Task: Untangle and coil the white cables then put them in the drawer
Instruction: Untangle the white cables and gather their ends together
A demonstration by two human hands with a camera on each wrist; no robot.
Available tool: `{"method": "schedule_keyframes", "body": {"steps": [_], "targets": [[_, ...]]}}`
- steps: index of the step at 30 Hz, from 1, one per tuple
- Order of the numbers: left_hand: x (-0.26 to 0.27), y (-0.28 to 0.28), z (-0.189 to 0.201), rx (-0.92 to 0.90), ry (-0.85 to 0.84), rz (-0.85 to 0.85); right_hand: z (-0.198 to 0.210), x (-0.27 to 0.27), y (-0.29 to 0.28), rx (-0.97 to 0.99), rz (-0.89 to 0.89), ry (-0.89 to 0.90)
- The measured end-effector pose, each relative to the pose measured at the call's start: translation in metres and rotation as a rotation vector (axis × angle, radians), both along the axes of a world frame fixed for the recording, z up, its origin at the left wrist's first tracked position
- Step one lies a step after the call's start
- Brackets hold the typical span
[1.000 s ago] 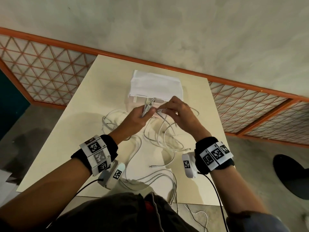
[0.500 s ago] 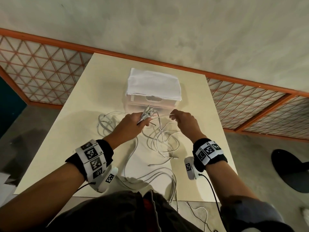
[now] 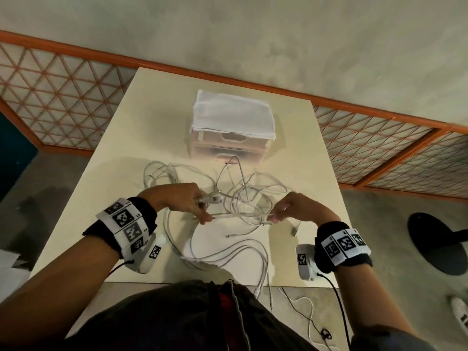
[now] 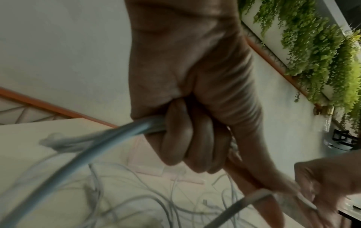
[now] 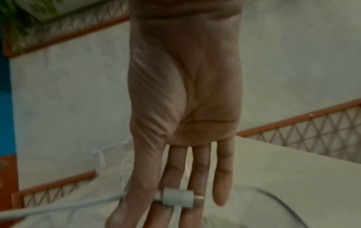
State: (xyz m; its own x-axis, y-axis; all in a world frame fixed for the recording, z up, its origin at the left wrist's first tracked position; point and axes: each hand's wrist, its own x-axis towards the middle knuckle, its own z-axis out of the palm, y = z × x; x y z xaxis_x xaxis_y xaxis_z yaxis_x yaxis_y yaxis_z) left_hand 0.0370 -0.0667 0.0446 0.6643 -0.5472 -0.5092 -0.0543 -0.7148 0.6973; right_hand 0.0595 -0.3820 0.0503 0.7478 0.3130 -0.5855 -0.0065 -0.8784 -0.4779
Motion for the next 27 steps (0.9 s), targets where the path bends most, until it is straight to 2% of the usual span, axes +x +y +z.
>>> {"method": "schedule_keyframes", "body": {"steps": [2,5,8,11,13,15,21,27], "targets": [[-0.007,-0.011,-0.006,0.047,0.038,-0.063,-0.016,-0.016,-0.001,-0.077,0.024,0.091],[-0.028,-0.039,-0.025,0.114,0.054,-0.152,-0.038,-0.032,0.003,-0.177,0.023,0.080],[-0.042,-0.055,-0.042,0.143,0.036,-0.083,-0.047,-0.041,0.008,-0.264,0.042,0.047],[-0.043,-0.056,-0.046,0.130,0.045,-0.025,-0.047,-0.042,0.014,-0.352,0.064,-0.126],[-0.041,-0.054,-0.043,0.107,0.037,-0.013,-0.051,-0.037,0.021,-0.301,0.040,-0.232],[-0.039,-0.051,-0.040,0.084,0.008,-0.002,-0.057,-0.036,0.031,-0.243,0.052,-0.253],[-0.030,-0.037,-0.031,0.040,-0.090,0.125,-0.074,-0.041,0.045,-0.295,0.051,-0.349],[-0.019,-0.030,-0.019,-0.099,-0.199,0.254,-0.039,-0.009,0.048,-0.107,0.038,-0.398]]}}
